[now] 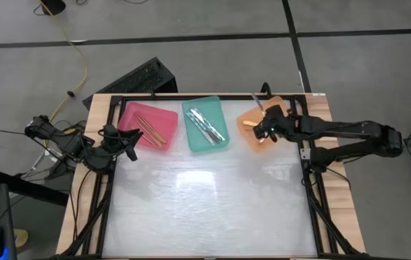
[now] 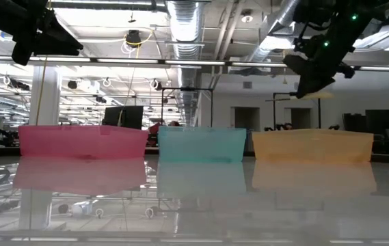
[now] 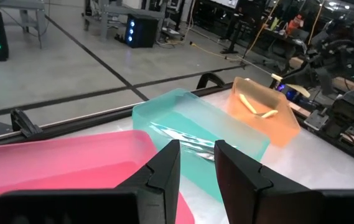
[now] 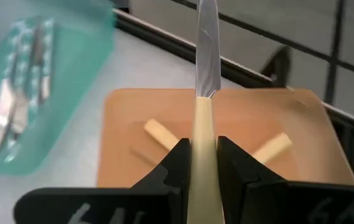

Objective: Sort silverware by color (type)
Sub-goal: Put the yellow knife into the orange bin

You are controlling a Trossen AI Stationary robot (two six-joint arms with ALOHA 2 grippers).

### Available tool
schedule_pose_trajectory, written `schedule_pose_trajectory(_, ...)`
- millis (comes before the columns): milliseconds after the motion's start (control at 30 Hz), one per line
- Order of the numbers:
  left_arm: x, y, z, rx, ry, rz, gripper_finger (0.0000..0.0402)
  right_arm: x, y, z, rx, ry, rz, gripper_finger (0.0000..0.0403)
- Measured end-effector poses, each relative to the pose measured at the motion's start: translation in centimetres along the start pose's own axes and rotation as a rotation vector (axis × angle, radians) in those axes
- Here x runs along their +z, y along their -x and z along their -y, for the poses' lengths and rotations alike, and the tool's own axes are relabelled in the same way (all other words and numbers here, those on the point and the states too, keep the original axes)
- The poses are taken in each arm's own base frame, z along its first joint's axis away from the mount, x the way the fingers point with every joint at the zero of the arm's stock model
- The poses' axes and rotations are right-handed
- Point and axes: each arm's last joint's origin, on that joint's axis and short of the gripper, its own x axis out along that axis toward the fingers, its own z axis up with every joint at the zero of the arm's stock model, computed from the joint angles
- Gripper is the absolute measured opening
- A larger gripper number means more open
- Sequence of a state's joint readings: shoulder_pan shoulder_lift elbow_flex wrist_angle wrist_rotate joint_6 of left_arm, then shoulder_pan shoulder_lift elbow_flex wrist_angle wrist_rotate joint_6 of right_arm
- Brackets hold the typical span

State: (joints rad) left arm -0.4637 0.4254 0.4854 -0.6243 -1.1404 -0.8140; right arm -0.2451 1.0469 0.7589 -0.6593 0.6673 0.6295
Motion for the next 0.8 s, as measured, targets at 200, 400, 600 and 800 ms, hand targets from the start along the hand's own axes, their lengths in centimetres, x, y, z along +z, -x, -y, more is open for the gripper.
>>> schedule_pose_trajectory(200,0.0,0.0,0.0,-0.010,0.009,-0.010,0.0084,-0.5,-0.5,0.1,-0.078,-0.202,-0.009,0.0068)
schedule_pose_trajectory(400,0.0,0.0,0.0,-0.011,0.017,-0.010,0.0084,-1.2,-1.8,-0.7,-0.155,-0.362,-0.025,0.0068)
schedule_pose_trajectory(600,0.0,0.0,0.0,-0.012,0.011,-0.012,0.0084,-2.5,-3.8,-1.9,-0.244,-0.553,-0.046,0.0068)
schedule_pose_trajectory(800,-0.1,0.0,0.1,-0.033,-0.015,-0.033,0.0084,-3.8,-4.9,-2.6,-0.332,-0.703,-0.032,0.0068)
